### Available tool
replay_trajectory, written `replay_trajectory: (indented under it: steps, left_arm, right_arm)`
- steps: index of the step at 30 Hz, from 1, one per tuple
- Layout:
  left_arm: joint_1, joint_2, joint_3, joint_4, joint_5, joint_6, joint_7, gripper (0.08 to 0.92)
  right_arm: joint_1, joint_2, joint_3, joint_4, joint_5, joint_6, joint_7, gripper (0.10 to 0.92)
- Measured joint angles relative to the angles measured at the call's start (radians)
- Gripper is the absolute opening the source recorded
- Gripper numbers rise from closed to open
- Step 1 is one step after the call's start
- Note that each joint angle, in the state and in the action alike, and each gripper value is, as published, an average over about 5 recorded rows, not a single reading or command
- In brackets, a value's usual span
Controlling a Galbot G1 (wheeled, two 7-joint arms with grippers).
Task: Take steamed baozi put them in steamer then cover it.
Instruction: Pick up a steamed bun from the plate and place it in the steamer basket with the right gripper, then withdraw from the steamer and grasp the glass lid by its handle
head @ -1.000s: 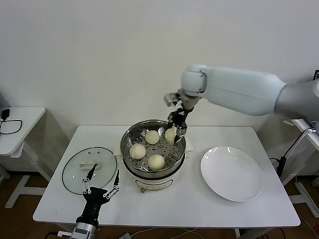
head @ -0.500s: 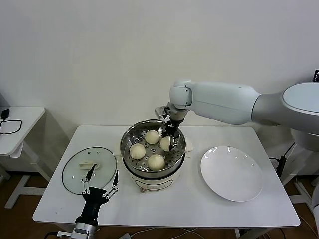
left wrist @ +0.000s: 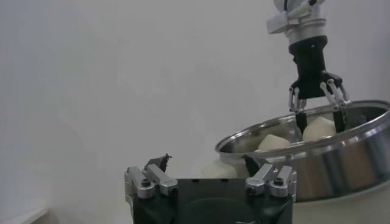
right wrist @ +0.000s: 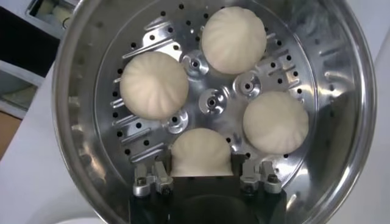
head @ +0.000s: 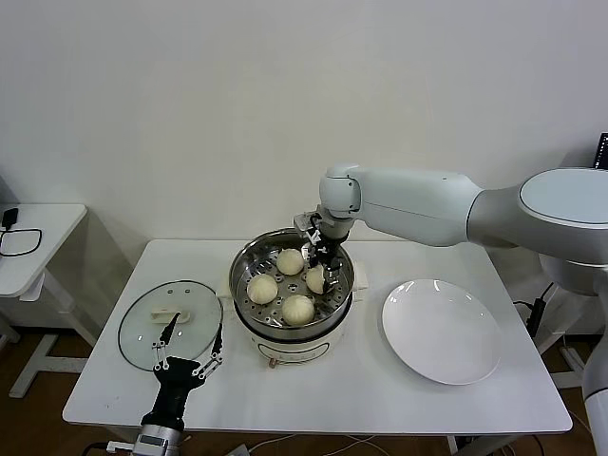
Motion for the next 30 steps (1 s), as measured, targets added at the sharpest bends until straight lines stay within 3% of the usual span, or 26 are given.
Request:
replay_trajectory:
  steps: [6, 19, 24, 30]
  left_arm:
    - [0.000, -0.001, -0.003, -0.005, 0.000, 0.001, -0.001, 0.823]
    - [-0.009, 0.001, -0.022, -0.014, 0.026, 0.004, -0.008, 0.823]
    - [-0.022, 0.007, -0.035, -0.009, 0.051, 0.001, -0.017, 0.823]
    - [-0.042, 0.013, -0.050, -0.002, 0.098, 0.002, -0.034, 0.823]
  right_arm:
    - [-0.001, -0.006, 0.005, 0.008, -0.006, 0.000, 0.004, 0.814]
    - [-0.007, -0.101, 0.117, 0.100, 0.011, 0.035, 0.082, 0.823]
    - [-0.038, -0.184, 0.214, 0.166, 0.048, 0.103, 0.264, 0.823]
    - [-0.145, -0.297, 0.366, 0.256, 0.078, 0.210, 0.625, 0.823]
